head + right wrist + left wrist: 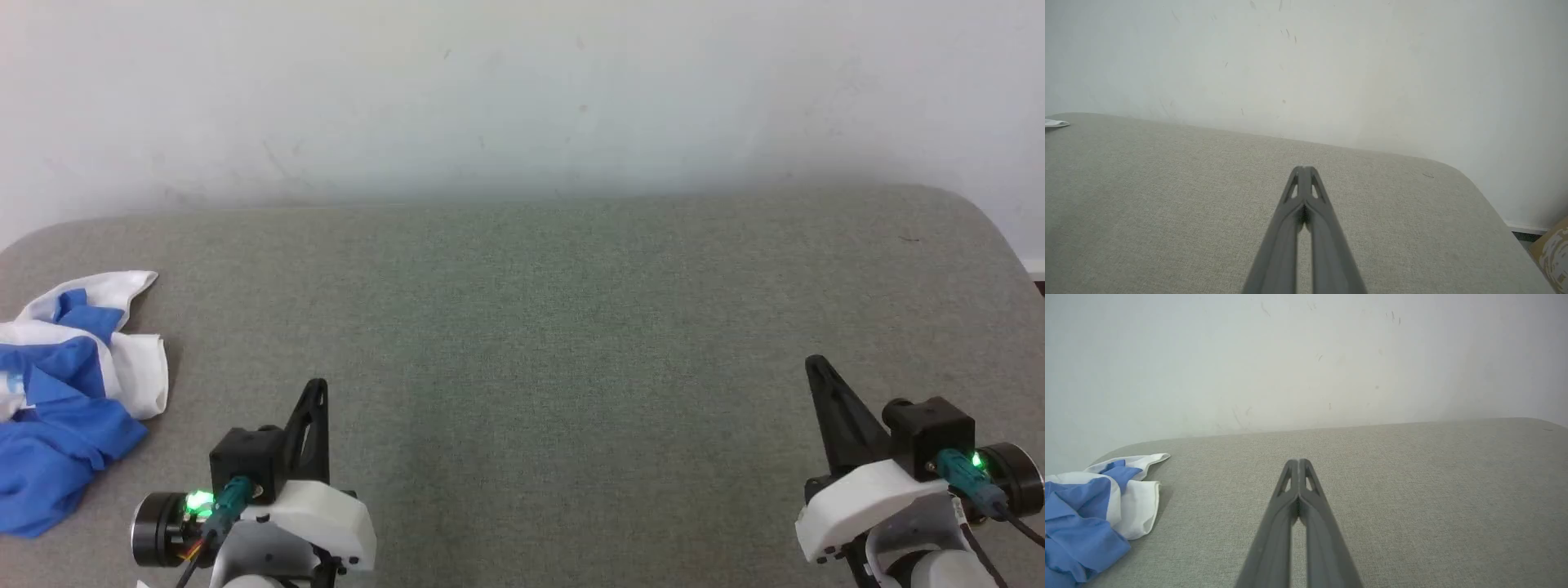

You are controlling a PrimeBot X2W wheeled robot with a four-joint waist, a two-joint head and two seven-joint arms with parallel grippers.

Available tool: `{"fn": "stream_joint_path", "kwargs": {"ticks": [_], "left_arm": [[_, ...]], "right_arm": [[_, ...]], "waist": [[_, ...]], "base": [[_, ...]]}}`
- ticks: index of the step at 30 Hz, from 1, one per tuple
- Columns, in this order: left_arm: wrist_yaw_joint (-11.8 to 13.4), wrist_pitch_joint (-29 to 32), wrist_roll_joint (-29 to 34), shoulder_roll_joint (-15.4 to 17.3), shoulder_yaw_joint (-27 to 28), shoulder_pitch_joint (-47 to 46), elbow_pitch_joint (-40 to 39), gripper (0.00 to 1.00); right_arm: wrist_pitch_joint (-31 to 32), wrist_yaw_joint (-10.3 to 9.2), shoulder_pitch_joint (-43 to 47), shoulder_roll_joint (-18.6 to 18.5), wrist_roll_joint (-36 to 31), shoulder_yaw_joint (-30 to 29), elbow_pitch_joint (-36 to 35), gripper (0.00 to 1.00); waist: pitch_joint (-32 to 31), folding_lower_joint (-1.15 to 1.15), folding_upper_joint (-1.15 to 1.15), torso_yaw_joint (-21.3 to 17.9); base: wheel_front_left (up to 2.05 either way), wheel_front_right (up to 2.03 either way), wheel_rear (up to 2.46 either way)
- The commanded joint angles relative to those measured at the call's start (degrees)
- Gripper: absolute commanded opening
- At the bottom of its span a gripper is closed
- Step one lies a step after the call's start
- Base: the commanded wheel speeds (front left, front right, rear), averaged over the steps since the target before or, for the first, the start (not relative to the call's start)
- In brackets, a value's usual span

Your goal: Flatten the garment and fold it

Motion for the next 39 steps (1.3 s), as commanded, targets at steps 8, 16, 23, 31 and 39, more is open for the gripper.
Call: {"fn": "stream_joint_path", "kwargs": {"ticks": [8,16,23,31,39], "left_arm": [[0.0,0.0,0.4,-0.1,0.0,-0.7,-0.3,0.00],[0.0,0.0,0.4,-0.1,0.0,-0.7,-0.3,0.00],[0.0,0.0,0.4,-0.1,0.0,-0.7,-0.3,0.00],[0.0,0.0,0.4,-0.1,0.0,-0.7,-0.3,0.00],[0.0,0.0,0.0,0.0,0.0,0.0,0.1,1.00]], "right_arm": [[0.0,-0.04,-0.6,0.2,-0.4,0.0,0.1,0.00],[0.0,-0.04,-0.6,0.2,-0.4,0.0,0.1,0.00],[0.0,-0.04,-0.6,0.2,-0.4,0.0,0.1,0.00],[0.0,-0.04,-0.6,0.2,-0.4,0.0,0.1,0.00],[0.0,0.00,0.0,0.0,0.0,0.0,0.0,1.00]], "waist": [[0.0,0.00,0.00,0.0],[0.0,0.00,0.00,0.0],[0.0,0.00,0.00,0.0],[0.0,0.00,0.00,0.0],[0.0,0.00,0.00,0.0]], "base": [[0.00,0.00,0.00],[0.00,0.00,0.00],[0.00,0.00,0.00],[0.00,0.00,0.00],[0.00,0.00,0.00]]}}
